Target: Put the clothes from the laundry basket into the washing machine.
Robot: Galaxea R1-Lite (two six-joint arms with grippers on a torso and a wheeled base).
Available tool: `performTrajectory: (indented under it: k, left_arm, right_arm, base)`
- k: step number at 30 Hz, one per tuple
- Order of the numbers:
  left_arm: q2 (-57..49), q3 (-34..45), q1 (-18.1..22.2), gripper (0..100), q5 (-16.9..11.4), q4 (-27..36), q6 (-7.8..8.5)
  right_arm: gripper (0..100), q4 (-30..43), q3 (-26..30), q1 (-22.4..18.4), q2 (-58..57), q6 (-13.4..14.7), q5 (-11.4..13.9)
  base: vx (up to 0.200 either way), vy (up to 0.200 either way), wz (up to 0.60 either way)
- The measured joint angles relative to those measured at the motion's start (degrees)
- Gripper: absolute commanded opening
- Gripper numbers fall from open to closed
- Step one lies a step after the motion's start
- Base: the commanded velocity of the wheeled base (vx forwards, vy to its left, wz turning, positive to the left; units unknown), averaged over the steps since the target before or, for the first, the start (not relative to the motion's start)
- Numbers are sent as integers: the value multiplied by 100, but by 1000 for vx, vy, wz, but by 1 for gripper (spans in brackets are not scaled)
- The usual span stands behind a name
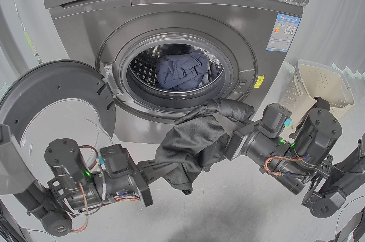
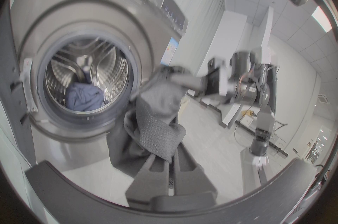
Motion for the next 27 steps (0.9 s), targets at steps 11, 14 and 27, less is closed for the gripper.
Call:
performTrajectory:
  k: [11,14,27]
  left_arm:
    - [-905,-374,-30,0,-63,-27,-304]
    - [-1017,-462,-26,0,-55,-24,-435]
    - [-1117,-1078,-12,0,558,0,-621]
  right_arm:
    - [0,-82,127,-77,380,-35,46]
    - [100,-123,102,-52,494,-33,46]
    - [100,-128,597,17,690,-101,148]
  base:
    - [0,0,0]
    - [0,0,0]
    - [0,0,0]
